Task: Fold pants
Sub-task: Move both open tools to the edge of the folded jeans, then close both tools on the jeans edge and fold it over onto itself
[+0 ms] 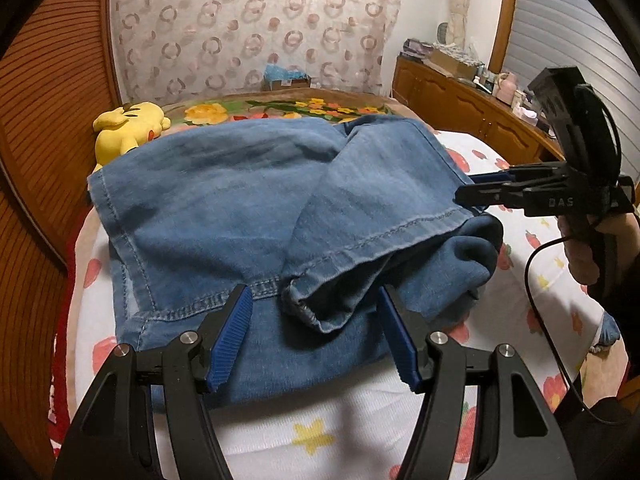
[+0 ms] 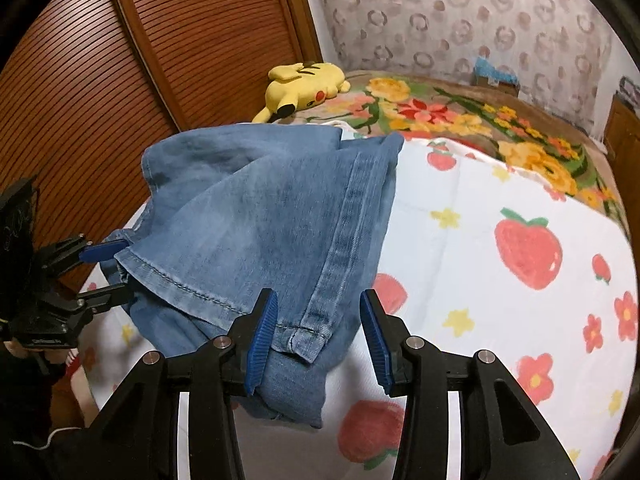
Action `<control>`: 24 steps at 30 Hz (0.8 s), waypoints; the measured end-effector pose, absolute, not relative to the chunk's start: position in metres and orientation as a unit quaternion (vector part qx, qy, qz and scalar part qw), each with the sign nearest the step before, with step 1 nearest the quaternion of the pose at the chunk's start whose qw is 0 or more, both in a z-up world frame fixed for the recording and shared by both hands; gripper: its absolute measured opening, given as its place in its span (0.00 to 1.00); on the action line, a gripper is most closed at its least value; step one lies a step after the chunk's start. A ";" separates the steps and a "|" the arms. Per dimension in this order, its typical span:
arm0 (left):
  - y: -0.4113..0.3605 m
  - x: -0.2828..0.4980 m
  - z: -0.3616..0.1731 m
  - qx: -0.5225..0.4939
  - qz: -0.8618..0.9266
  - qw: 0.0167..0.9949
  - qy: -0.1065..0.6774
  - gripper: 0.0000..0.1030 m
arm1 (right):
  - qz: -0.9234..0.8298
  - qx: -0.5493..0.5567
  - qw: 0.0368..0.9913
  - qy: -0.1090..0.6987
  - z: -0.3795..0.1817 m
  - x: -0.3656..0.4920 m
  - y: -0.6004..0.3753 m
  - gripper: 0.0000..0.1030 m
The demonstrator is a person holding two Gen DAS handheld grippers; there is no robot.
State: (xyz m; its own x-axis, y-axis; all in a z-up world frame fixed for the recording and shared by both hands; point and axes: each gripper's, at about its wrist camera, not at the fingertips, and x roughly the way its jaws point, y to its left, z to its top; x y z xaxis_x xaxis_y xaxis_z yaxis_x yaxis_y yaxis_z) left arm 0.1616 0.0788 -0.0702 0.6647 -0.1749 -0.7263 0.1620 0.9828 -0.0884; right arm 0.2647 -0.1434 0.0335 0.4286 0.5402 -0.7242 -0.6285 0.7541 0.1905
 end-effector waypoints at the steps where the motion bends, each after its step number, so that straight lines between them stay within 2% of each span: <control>1: 0.078 0.163 -0.071 -0.005 -0.092 0.913 0.398 0.62 | 0.349 -0.048 0.841 0.410 0.035 0.267 -0.145 0.43; 3: 0.078 0.166 -0.071 -0.002 -0.095 0.913 0.396 0.55 | 0.355 -0.037 0.838 0.414 0.033 0.272 -0.147 0.43; 5: 0.077 0.169 -0.069 0.001 -0.101 0.914 0.393 0.42 | 0.363 -0.029 0.832 0.419 0.032 0.276 -0.147 0.43; 6: 0.077 0.169 -0.068 0.002 -0.102 0.914 0.392 0.38 | 0.369 -0.030 0.829 0.419 0.031 0.276 -0.148 0.36; 7: 0.077 0.169 -0.067 0.005 -0.101 0.916 0.389 0.29 | 0.373 -0.033 0.829 0.415 0.032 0.275 -0.149 0.30; 8: 0.077 0.167 -0.067 0.006 -0.100 0.917 0.385 0.20 | 0.376 -0.038 0.830 0.410 0.033 0.274 -0.150 0.21; 9: 0.078 0.166 -0.065 0.005 -0.099 0.919 0.382 0.17 | 0.378 -0.041 0.832 0.405 0.035 0.274 -0.151 0.13; 11: 0.080 0.163 -0.058 -0.003 -0.101 0.923 0.370 0.09 | 0.384 -0.042 0.835 0.392 0.042 0.273 -0.153 0.10; 15: 0.082 0.155 -0.042 -0.008 -0.106 0.930 0.351 0.07 | 0.399 -0.052 0.845 0.353 0.069 0.271 -0.151 0.07; 24: 0.100 0.128 0.003 -0.037 -0.103 0.948 0.298 0.06 | 0.435 -0.100 0.856 0.260 0.149 0.270 -0.111 0.06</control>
